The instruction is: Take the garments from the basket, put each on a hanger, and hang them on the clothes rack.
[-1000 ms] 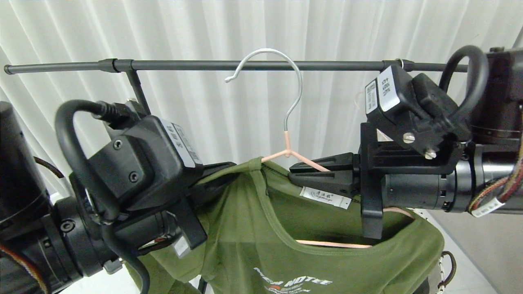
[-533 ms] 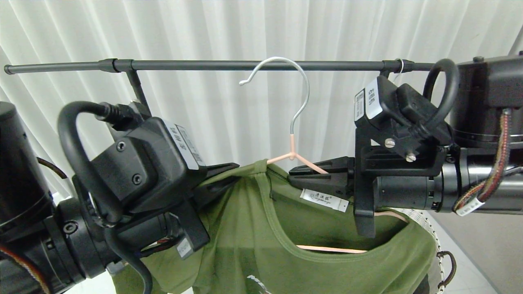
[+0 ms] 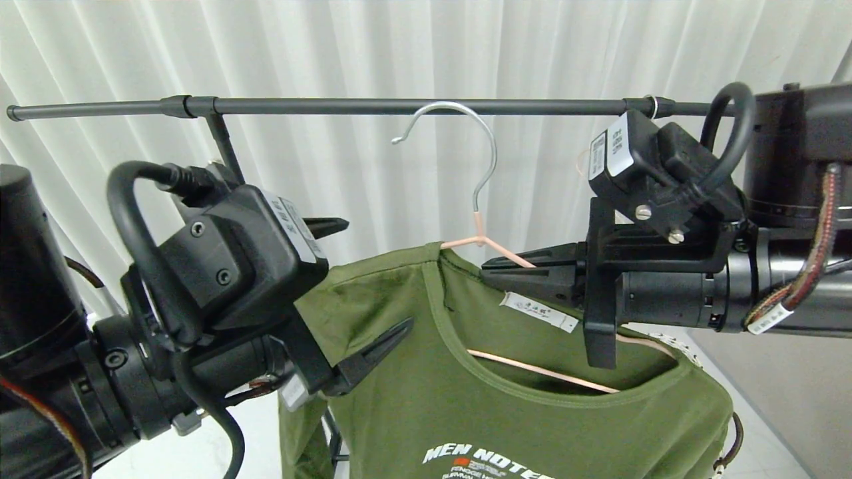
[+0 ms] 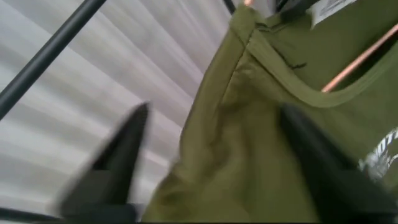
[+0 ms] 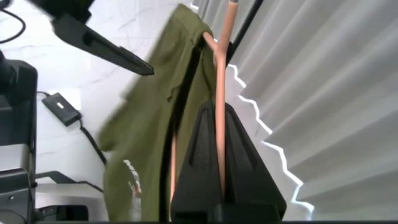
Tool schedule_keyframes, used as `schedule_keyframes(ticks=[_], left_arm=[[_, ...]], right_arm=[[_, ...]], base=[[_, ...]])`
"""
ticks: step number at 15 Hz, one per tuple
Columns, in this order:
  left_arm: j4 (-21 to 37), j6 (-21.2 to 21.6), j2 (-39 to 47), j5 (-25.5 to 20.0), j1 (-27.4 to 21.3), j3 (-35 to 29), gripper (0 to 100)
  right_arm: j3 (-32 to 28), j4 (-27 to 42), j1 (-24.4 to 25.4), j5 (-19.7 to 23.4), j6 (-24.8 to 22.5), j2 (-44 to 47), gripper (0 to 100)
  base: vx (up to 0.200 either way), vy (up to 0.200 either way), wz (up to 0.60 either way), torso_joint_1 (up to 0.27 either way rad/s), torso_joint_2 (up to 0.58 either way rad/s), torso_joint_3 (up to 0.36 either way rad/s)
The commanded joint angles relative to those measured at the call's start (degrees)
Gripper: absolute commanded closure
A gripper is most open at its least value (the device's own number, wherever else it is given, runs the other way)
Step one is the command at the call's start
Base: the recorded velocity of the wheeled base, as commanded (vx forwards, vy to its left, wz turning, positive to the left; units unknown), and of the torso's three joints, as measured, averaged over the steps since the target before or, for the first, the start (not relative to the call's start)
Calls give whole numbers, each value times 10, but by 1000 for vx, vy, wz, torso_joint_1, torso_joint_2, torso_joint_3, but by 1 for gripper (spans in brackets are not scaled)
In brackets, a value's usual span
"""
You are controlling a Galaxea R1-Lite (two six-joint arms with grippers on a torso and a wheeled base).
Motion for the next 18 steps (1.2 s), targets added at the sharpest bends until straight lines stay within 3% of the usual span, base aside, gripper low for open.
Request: schedule_keyframes(ticks=[1,4,10,13,17,18], left_arm=[[0,0,-5,1,29,1,0],[0,-1,-9,0,50,8,0],[0,-15,-55,-6,149,127,0],[0,-81,-42,-20,162,143,0],[0,-125,-29,-21,167,135,0],[0,-126,-32,-21,171,136,100]], right_arm=[[1,0,-6,1,-1,-5,100],[0,0,-16,1,-2,-6,100],[6,2,-19,7,-3,-36,100],[8,3,-13,17,-17,-44,100],[36,3,15,19,-23,-67,100],[44,2,22,17,-23,-76,100]], base=[[0,0,0,0,0,0],[0,0,0,0,0,0],[0,0,0,0,0,0],[0,0,0,0,0,0],[0,0,0,0,0,0],[0,0,0,0,0,0]])
